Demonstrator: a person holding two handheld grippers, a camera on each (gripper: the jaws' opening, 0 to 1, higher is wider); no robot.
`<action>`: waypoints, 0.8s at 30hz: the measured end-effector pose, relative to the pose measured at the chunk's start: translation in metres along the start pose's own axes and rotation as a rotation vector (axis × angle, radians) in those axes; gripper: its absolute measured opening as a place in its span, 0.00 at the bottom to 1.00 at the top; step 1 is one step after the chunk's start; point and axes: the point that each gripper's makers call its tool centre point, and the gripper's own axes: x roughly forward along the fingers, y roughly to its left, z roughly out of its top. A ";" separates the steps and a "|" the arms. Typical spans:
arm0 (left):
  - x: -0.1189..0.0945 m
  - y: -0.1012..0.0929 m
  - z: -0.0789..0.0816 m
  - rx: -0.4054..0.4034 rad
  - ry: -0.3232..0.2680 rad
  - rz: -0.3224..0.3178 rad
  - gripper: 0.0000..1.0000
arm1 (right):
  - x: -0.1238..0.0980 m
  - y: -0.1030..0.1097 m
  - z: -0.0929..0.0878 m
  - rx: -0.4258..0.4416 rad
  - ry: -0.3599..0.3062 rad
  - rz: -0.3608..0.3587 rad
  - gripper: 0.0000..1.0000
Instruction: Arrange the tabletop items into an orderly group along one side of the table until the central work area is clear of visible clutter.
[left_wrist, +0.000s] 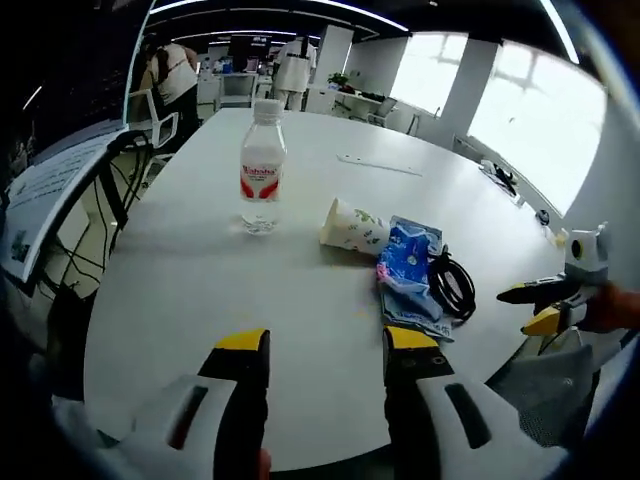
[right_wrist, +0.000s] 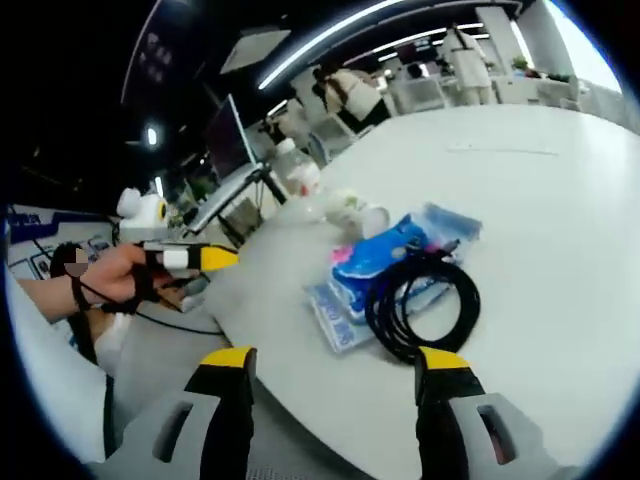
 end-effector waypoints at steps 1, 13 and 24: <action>-0.001 -0.002 -0.001 -0.005 -0.005 0.001 0.44 | 0.001 0.000 0.001 -0.004 0.002 0.001 0.65; -0.005 -0.014 -0.006 -0.014 -0.017 -0.012 0.43 | 0.020 -0.013 0.041 -0.050 -0.002 0.003 0.56; -0.012 -0.012 -0.001 0.023 -0.027 -0.016 0.43 | 0.052 -0.021 0.064 -0.074 0.025 -0.002 0.55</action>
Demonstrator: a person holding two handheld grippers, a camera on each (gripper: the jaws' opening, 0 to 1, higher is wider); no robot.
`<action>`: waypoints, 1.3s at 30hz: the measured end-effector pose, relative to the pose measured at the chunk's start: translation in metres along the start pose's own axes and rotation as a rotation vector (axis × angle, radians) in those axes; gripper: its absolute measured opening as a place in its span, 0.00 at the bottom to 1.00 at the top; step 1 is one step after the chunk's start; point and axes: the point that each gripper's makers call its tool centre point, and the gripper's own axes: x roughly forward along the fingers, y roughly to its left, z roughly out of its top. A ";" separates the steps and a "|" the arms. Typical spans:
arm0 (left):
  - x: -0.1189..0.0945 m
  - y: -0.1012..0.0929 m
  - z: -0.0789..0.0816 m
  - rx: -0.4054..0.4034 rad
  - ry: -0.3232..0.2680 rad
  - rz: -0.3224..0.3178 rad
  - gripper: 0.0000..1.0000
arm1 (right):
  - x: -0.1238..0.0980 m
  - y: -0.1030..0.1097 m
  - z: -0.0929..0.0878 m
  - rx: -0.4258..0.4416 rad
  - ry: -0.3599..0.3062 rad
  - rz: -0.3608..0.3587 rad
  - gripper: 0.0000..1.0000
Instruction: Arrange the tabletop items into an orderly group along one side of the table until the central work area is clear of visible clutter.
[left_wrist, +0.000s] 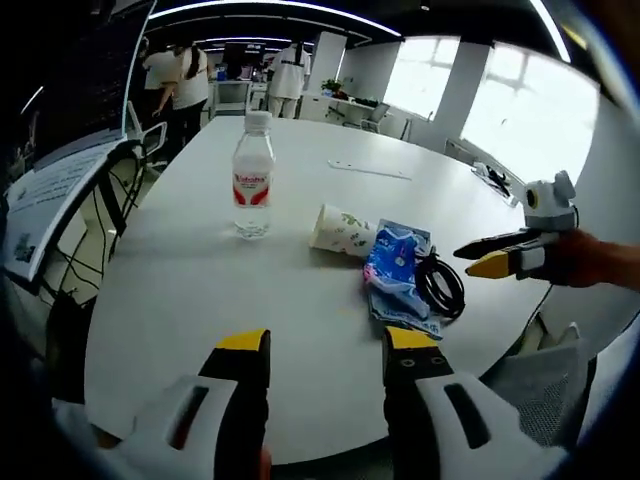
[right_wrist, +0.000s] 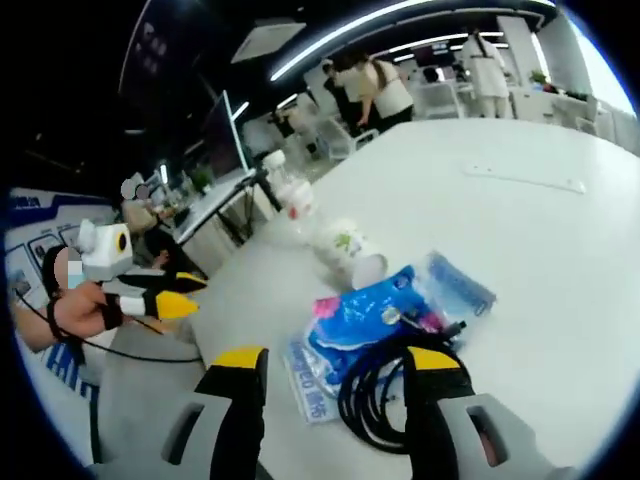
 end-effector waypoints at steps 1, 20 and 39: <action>0.001 0.002 0.000 0.002 0.000 0.001 0.43 | 0.003 0.000 0.002 -0.003 0.002 0.002 0.55; 0.001 0.009 -0.001 -0.006 0.014 0.000 0.43 | 0.080 -0.025 0.033 -0.101 0.144 -0.021 0.49; 0.002 0.012 -0.015 -0.020 0.053 0.000 0.43 | 0.134 -0.018 0.053 -0.459 0.291 0.020 0.48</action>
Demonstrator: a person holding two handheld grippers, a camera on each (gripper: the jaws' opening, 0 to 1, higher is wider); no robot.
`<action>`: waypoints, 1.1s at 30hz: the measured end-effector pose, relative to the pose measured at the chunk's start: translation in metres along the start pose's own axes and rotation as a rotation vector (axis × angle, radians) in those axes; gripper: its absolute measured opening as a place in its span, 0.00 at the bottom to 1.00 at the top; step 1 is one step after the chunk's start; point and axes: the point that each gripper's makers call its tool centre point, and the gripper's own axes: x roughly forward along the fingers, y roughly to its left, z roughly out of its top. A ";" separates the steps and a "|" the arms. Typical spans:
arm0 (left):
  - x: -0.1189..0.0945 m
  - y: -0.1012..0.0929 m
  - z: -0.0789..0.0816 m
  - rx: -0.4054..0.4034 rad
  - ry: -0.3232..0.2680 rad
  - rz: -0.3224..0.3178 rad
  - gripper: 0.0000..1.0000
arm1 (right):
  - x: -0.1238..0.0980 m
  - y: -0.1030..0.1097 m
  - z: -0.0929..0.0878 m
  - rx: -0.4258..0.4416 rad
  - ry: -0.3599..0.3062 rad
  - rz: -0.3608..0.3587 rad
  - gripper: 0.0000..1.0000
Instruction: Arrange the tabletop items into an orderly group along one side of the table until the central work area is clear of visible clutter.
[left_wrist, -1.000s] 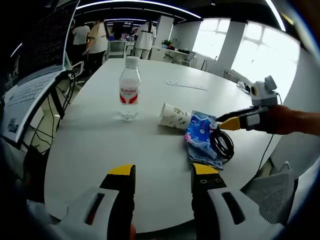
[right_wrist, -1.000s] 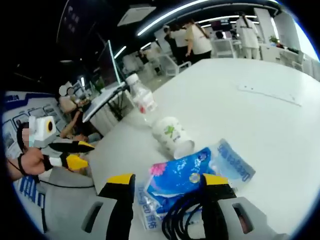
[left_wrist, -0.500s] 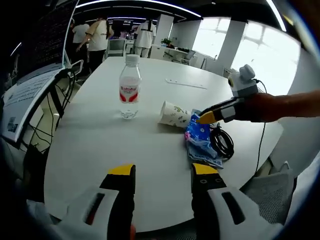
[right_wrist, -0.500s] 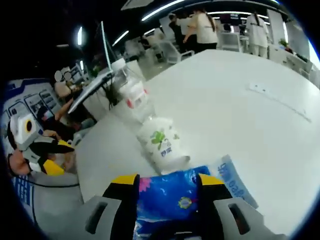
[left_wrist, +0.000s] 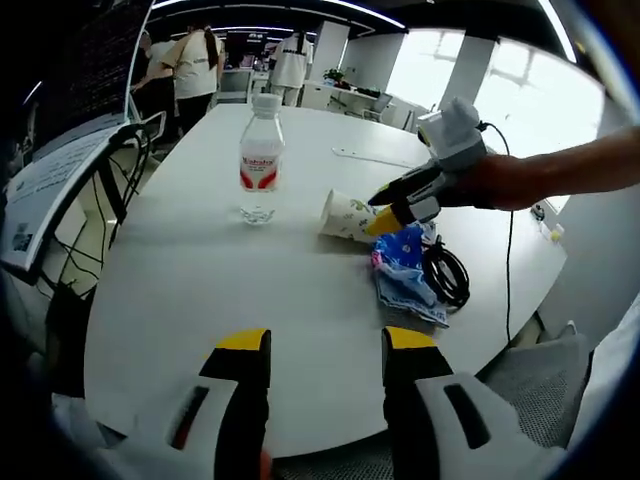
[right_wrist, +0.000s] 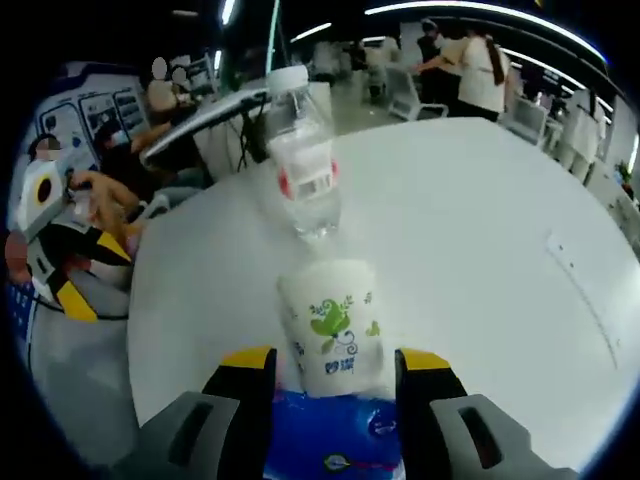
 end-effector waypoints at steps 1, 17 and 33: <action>-0.001 0.001 0.000 -0.003 0.000 0.002 0.43 | 0.002 -0.001 0.001 -0.003 0.003 0.003 0.48; -0.001 0.011 -0.001 -0.032 0.005 0.024 0.42 | 0.027 0.003 -0.010 -0.326 0.191 0.034 0.43; -0.004 0.009 0.006 -0.064 -0.024 0.043 0.42 | 0.008 0.002 0.013 -0.276 0.082 0.005 0.40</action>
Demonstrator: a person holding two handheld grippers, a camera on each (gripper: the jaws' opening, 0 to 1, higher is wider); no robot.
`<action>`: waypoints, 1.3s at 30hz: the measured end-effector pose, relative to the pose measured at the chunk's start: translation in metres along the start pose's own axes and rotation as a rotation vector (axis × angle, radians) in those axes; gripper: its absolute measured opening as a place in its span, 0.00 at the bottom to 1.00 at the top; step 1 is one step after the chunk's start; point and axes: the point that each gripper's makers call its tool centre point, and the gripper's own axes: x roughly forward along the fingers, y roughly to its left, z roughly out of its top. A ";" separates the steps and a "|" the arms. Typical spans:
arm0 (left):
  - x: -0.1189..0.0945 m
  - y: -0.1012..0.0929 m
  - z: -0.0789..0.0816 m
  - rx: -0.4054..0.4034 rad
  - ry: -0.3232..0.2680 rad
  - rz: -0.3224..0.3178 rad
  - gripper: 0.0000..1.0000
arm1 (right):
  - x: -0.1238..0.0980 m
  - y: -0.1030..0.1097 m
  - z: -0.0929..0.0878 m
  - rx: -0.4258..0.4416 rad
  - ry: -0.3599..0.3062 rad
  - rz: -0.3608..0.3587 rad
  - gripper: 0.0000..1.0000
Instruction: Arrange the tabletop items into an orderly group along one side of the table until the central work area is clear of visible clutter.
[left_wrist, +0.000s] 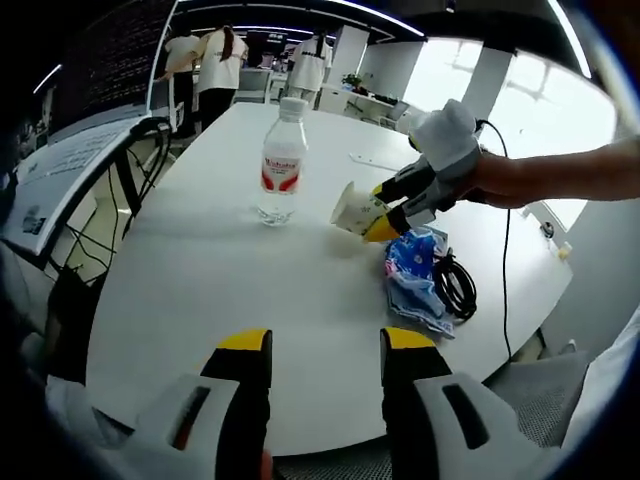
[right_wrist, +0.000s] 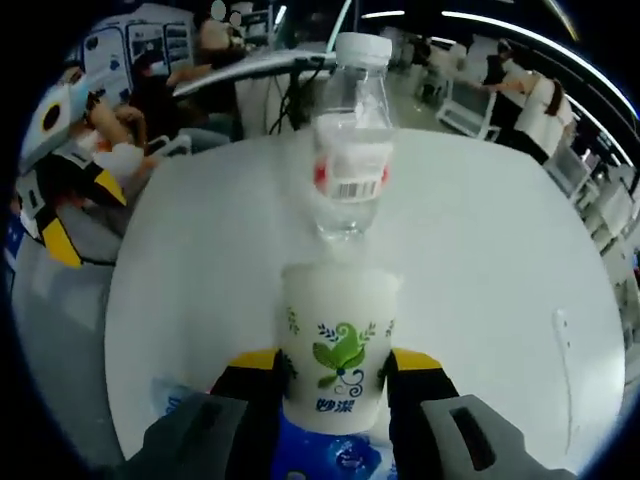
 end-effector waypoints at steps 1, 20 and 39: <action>0.000 0.000 0.001 -0.002 -0.003 -0.002 0.42 | -0.003 -0.001 0.002 -0.001 -0.009 -0.008 0.40; 0.002 -0.029 0.041 0.071 -0.053 -0.077 0.39 | -0.053 0.029 0.008 -0.027 -0.169 -0.070 0.40; 0.014 -0.079 0.070 0.122 -0.077 -0.220 0.35 | -0.085 0.100 0.006 -0.125 -0.237 -0.082 0.40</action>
